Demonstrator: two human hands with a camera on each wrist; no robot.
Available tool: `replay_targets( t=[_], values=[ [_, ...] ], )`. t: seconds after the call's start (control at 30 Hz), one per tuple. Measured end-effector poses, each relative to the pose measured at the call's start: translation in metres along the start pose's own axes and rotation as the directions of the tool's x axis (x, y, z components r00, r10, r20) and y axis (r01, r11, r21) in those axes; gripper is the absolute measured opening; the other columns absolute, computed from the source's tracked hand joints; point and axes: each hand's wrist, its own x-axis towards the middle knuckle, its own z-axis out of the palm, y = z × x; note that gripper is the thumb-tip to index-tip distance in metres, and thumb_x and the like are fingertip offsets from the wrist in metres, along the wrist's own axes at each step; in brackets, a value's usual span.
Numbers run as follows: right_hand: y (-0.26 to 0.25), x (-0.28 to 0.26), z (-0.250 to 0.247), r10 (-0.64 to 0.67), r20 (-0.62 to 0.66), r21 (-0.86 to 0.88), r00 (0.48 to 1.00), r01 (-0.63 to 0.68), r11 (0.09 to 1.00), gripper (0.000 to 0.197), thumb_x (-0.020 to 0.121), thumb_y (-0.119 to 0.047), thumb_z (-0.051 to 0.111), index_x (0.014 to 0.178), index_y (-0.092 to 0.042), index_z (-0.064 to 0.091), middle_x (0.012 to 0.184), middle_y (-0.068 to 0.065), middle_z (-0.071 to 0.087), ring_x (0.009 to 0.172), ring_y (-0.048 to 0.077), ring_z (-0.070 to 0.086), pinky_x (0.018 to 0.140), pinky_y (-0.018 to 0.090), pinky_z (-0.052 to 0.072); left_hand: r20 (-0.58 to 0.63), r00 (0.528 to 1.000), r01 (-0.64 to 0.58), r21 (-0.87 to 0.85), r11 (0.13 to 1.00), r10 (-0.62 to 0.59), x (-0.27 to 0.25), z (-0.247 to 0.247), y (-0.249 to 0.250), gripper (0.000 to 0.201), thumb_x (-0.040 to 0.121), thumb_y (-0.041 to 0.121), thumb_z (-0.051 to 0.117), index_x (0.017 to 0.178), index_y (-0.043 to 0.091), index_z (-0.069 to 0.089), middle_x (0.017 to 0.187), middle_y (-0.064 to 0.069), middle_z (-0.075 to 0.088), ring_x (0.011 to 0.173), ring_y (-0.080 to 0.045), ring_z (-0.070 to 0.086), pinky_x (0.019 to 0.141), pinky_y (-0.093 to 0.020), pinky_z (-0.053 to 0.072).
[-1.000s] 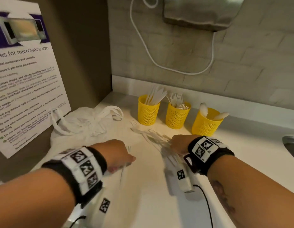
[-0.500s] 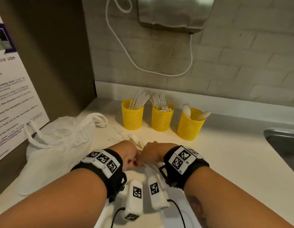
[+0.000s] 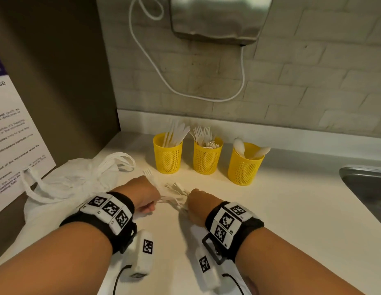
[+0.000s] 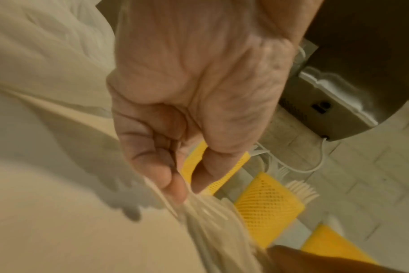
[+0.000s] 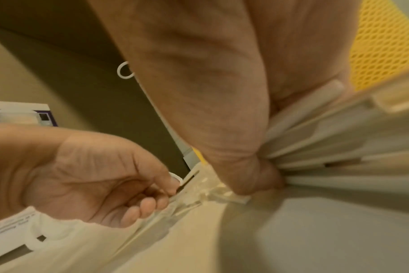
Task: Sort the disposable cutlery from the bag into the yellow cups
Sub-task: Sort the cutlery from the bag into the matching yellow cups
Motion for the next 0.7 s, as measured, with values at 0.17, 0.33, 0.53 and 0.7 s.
replay_targets(
  t=[0.17, 0.33, 0.53, 0.7],
  values=[
    [-0.002, -0.004, 0.008, 0.002, -0.019, -0.142, 1.0, -0.005, 0.99, 0.034, 0.101, -0.022, 0.045, 0.125, 0.001, 0.052, 0.124, 0.016, 0.054, 0.115, 0.032, 0.056, 0.089, 0.036, 0.047, -0.003, 0.994, -0.105, 0.045, 0.993, 0.105, 0.013, 0.015, -0.007, 0.085, 0.088, -0.008, 0.043, 0.153, 0.038, 0.016, 0.099, -0.017, 0.061, 0.058, -0.021, 0.057, 0.046, -0.025, 0.048],
    [0.002, -0.015, 0.009, 0.006, -0.047, -0.189, 0.999, -0.015, 0.982, 0.026, 0.098, -0.015, 0.046, 0.117, 0.0, 0.052, 0.114, 0.015, 0.057, 0.108, 0.032, 0.06, 0.08, 0.034, 0.046, 0.016, 0.984, -0.178, 0.148, 0.973, 0.178, 0.024, 0.017, -0.001, 0.062, 0.095, 0.009, 0.033, 0.144, 0.046, 0.036, 0.097, -0.007, 0.059, 0.067, -0.021, 0.058, 0.049, -0.021, 0.049],
    [0.027, -0.035, 0.0, -0.015, -0.018, -0.246, 1.0, 0.01, 0.969, 0.028, 0.099, -0.016, 0.041, 0.12, 0.0, 0.051, 0.118, 0.014, 0.059, 0.106, 0.031, 0.062, 0.078, 0.032, 0.045, 0.007, 0.978, -0.203, 0.263, 0.943, 0.208, 0.024, 0.016, 0.007, 0.025, 0.089, 0.007, 0.035, 0.102, 0.017, 0.054, 0.101, -0.018, 0.06, 0.08, -0.032, 0.061, 0.056, -0.029, 0.056],
    [0.049, -0.044, -0.006, 0.047, 0.022, -0.168, 0.999, -0.042, 0.985, 0.03, 0.099, -0.019, 0.044, 0.122, -0.002, 0.052, 0.119, 0.012, 0.059, 0.106, 0.029, 0.063, 0.083, 0.032, 0.049, -0.04, 0.972, -0.175, 0.532, 0.828, 0.231, 0.019, 0.014, 0.004, 0.033, 0.086, 0.03, 0.053, 0.11, 0.007, 0.054, 0.12, -0.023, 0.059, 0.111, -0.038, 0.059, 0.08, -0.037, 0.045]
  ],
)
